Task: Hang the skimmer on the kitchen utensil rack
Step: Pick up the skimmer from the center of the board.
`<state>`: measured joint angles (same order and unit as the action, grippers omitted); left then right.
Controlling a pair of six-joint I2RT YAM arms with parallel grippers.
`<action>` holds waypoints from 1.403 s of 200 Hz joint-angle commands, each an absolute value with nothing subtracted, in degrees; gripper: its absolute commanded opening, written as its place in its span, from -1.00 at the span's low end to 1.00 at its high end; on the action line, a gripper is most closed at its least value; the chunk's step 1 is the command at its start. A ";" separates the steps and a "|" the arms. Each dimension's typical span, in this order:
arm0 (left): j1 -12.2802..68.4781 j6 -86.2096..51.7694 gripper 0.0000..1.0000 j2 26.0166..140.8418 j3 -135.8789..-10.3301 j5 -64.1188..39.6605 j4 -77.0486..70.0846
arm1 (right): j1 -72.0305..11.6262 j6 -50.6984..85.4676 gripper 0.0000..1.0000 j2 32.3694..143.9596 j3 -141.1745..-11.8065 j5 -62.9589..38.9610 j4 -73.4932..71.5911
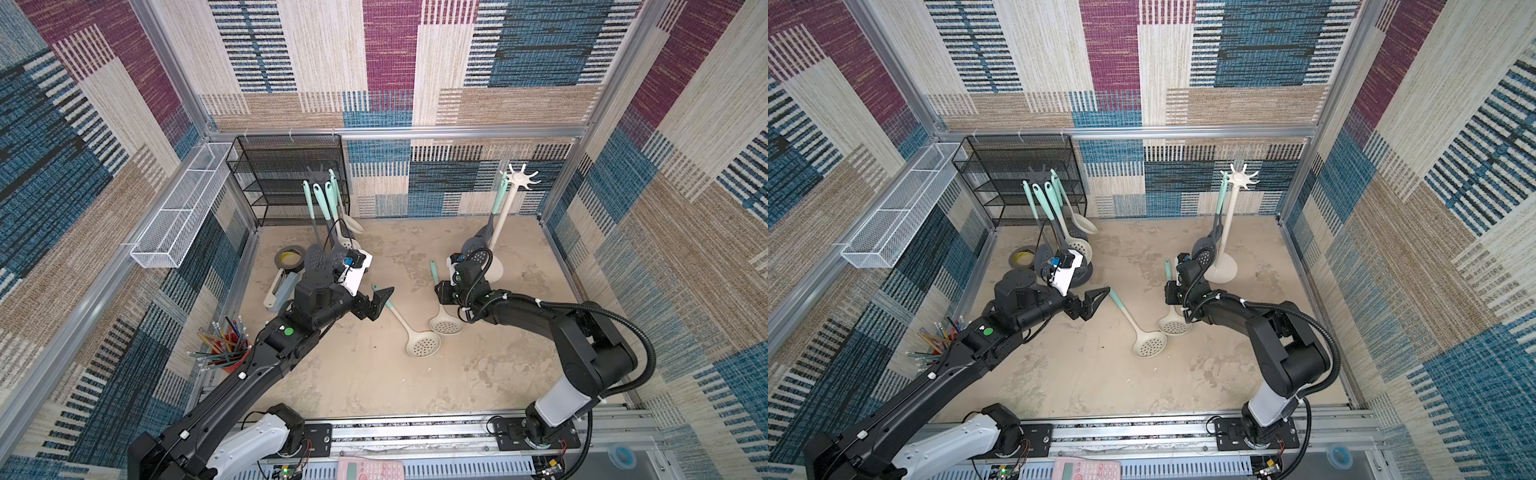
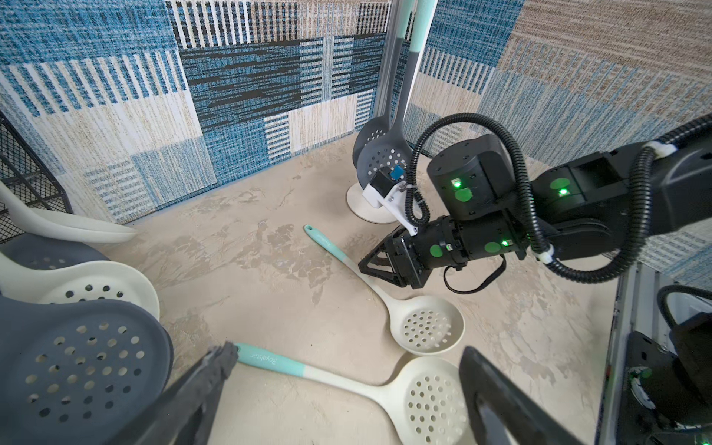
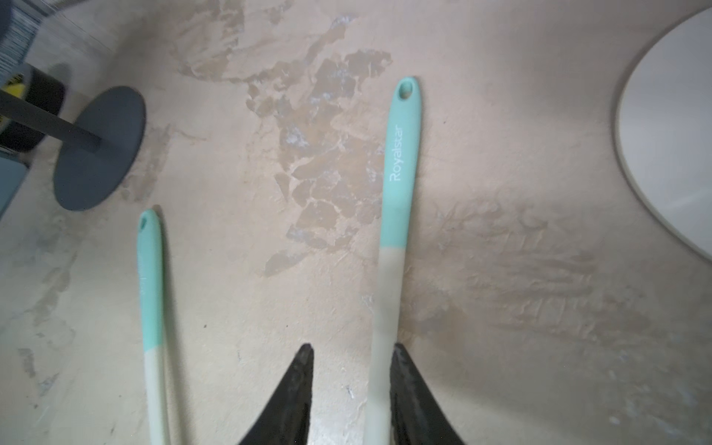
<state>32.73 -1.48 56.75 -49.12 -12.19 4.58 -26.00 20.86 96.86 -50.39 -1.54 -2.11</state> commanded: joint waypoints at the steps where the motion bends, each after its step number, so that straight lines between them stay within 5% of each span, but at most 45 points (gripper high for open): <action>1: 32.78 0.00 0.90 56.62 -49.75 -11.60 4.55 | -26.53 20.24 -0.30 99.04 -51.99 1.82 0.42; 76: 33.05 -0.04 0.90 56.63 -49.84 -11.43 4.64 | -27.50 20.15 -0.38 103.96 -53.18 5.24 2.07; 146: 33.27 -0.26 0.90 56.42 -49.84 -10.55 4.62 | -30.12 20.12 -0.85 105.62 -56.47 8.70 5.66; 280: 33.49 -3.04 0.90 59.05 -51.83 -10.12 7.21 | -31.61 11.48 -0.97 79.97 -43.00 3.75 -11.75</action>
